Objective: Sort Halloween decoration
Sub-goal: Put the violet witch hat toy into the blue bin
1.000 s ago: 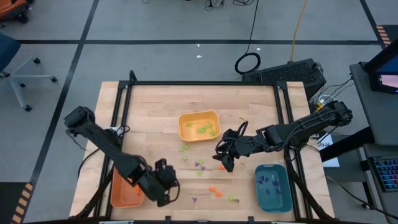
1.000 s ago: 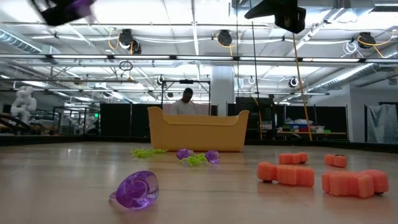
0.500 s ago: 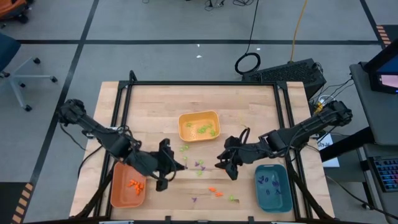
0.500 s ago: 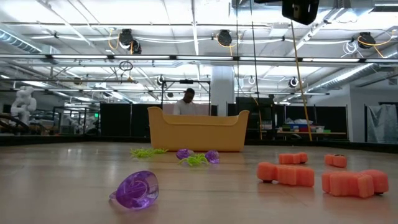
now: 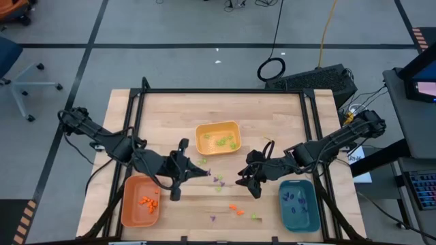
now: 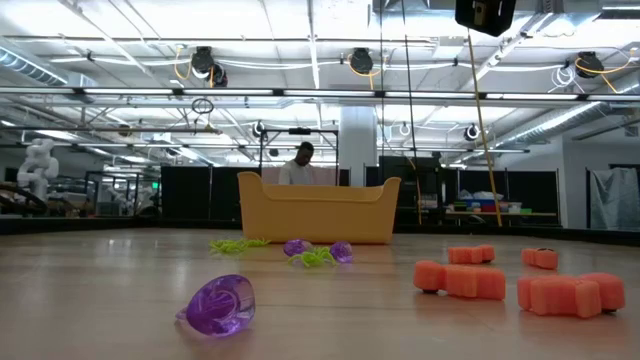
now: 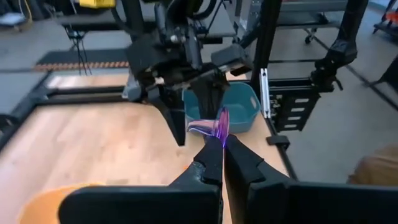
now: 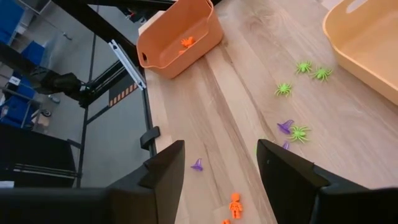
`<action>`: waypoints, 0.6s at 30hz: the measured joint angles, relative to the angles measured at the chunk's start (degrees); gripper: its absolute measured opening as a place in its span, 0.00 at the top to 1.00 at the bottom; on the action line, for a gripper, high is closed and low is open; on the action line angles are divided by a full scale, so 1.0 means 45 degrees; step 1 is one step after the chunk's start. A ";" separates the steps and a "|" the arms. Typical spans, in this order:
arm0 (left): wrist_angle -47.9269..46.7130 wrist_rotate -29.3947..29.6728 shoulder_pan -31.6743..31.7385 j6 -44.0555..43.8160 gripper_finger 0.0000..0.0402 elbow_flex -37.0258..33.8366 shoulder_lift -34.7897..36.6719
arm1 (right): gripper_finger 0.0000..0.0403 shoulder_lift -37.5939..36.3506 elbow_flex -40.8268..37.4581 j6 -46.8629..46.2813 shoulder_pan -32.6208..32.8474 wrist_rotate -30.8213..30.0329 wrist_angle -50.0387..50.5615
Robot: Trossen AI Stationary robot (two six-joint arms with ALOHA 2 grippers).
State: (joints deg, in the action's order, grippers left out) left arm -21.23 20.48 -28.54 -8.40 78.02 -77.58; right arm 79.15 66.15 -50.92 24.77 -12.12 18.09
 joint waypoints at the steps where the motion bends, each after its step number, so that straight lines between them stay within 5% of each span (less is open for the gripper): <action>1: 0.0041 0.0003 0.0019 0.0291 1.00 0.0005 0.0000 | 0.54 0.0000 -0.0005 0.0009 -0.0004 0.0000 0.0009; 12: 0.1870 0.1008 0.0016 0.7684 1.00 0.0010 0.0000 | 0.54 0.0000 -0.0005 0.0032 -0.0005 -0.0010 0.0049; 18: 0.2874 0.1238 0.0016 0.9823 1.00 0.0010 0.0000 | 0.54 0.0000 -0.0005 0.0029 -0.0003 -0.0010 0.0049</action>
State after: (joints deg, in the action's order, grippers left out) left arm -8.30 26.05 -28.47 35.80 78.06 -77.58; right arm 79.15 66.13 -50.78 24.76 -12.16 18.31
